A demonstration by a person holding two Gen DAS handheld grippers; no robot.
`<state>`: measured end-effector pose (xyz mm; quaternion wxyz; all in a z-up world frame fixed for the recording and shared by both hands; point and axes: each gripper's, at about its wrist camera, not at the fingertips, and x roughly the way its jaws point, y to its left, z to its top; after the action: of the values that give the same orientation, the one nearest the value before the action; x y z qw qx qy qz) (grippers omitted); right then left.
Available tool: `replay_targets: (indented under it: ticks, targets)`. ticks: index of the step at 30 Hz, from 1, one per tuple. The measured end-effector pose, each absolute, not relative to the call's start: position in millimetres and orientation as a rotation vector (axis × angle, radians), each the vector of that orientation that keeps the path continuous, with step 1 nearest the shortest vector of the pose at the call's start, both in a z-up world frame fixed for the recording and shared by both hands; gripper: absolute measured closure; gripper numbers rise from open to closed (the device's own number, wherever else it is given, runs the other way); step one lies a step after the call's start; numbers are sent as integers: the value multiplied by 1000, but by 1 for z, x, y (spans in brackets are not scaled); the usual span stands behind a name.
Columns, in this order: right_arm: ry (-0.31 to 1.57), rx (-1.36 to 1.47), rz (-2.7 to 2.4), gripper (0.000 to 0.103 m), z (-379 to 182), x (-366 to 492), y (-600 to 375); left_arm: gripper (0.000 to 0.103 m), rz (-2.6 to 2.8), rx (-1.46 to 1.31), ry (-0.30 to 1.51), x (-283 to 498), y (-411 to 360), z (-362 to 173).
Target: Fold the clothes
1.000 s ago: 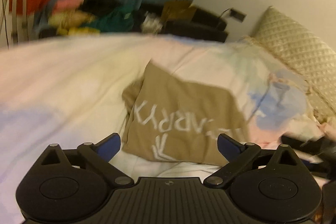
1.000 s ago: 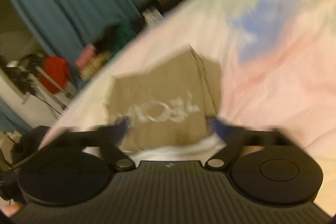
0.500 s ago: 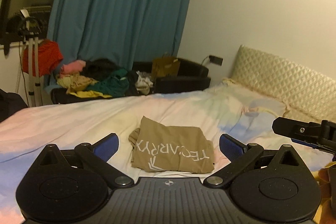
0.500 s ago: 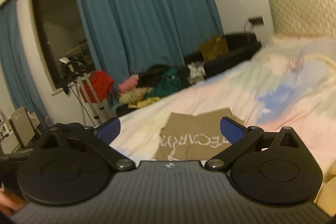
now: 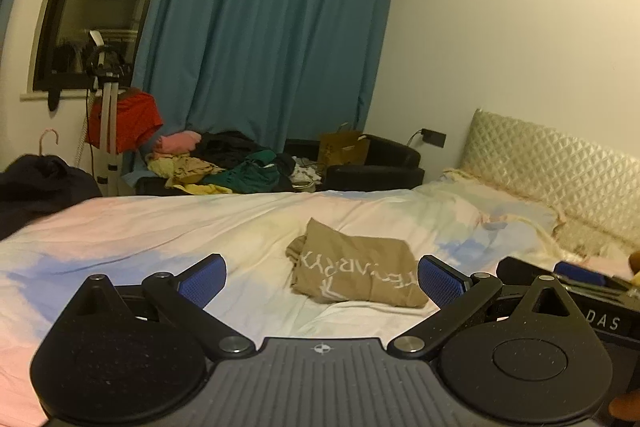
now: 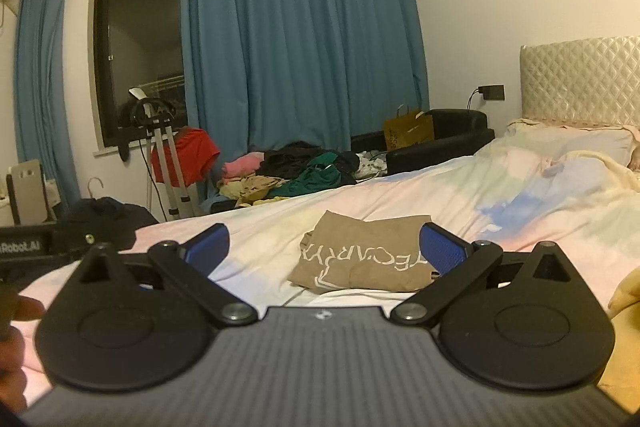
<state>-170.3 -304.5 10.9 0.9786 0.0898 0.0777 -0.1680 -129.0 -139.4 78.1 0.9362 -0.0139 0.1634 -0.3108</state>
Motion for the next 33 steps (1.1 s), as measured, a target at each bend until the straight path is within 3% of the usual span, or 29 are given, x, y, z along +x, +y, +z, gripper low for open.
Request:
replay_targets:
  ticks: [33]
  targets:
    - [190,157,-382,0,-14,-164,-300,0,-620,71,319,-117,-147,43]
